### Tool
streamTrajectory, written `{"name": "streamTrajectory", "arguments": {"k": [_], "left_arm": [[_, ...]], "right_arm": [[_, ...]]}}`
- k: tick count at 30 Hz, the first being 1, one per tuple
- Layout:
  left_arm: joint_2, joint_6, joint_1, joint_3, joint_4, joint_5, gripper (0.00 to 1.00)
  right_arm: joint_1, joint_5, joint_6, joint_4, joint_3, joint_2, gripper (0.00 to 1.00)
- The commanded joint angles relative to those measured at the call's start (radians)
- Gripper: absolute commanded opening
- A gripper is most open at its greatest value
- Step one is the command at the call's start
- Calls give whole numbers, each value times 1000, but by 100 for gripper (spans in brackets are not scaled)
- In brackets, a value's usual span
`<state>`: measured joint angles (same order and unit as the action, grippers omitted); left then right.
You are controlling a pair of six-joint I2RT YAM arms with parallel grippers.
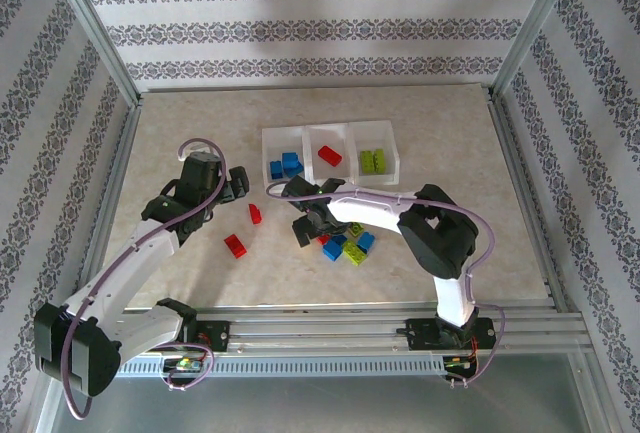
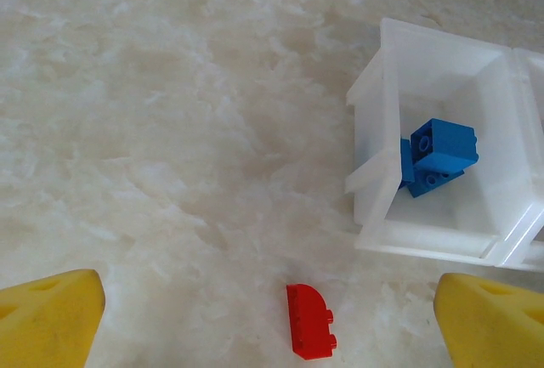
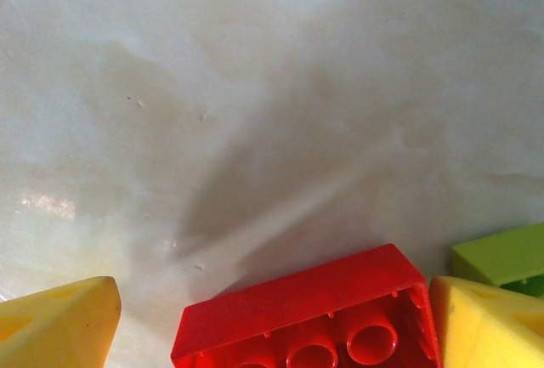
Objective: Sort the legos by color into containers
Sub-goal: Pick up the lego from the center of the table.
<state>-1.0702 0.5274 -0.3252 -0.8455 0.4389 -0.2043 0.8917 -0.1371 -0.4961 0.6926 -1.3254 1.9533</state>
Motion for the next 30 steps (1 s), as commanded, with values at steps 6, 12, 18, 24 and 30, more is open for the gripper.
{"name": "streamTrajectory", "arguments": {"k": [6, 12, 18, 24, 30], "left_arm": [[20, 18, 15, 17, 20, -14, 100], [18, 20, 15, 17, 20, -9, 100], [18, 25, 16, 25, 27, -9, 100], [17, 24, 16, 30, 30, -12, 100], [25, 18, 18, 30, 40, -21, 100]], "right_arm": [[1, 104, 15, 5, 26, -15, 89], [7, 128, 9, 1, 29, 8, 85], [9, 122, 6, 2, 5, 30, 76], [8, 94, 9, 18, -17, 23, 64], [-1, 23, 28, 20, -38, -64, 55]]}}
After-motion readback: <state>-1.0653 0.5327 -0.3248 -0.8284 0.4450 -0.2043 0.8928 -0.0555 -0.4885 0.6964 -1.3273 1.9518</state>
